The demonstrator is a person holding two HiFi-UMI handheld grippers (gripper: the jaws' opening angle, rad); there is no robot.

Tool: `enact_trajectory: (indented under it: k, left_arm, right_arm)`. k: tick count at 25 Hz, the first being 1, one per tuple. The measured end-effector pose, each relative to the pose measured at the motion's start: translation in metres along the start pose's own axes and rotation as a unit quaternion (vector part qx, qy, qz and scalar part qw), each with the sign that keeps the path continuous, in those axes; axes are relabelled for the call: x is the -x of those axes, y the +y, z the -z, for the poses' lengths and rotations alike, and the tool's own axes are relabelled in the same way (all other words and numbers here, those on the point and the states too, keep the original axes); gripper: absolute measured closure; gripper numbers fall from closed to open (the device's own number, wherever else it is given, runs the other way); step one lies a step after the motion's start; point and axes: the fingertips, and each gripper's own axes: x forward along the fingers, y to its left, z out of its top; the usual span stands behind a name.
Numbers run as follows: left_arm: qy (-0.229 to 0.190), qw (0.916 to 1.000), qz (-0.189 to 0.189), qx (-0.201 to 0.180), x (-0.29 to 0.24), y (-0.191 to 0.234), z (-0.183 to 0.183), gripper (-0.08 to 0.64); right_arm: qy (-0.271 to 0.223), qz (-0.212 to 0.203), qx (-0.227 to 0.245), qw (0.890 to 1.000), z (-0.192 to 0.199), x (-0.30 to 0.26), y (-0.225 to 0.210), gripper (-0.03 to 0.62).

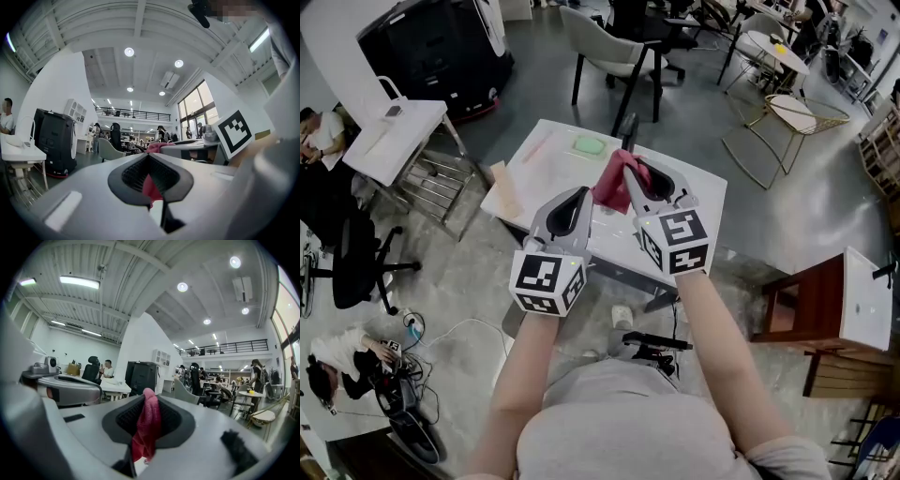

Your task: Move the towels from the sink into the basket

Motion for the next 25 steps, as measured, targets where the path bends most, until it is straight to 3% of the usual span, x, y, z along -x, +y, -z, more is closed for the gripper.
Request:
enact_trajectory:
  k: [13, 25]
  left_arm:
    - [0.000, 0.9997, -0.022, 0.010, 0.054, 0.017, 0.000, 0.555]
    - [0.000, 0.9981, -0.058, 0.019, 0.098, 0.041, 0.003, 0.555]
  right_arm:
    - [-0.003, -0.023, 0.007, 1.000, -0.009, 0.006, 0.057, 0.525]
    - [0.002, -0.070, 0.026, 0.997, -0.014, -0.002, 0.116, 0.525]
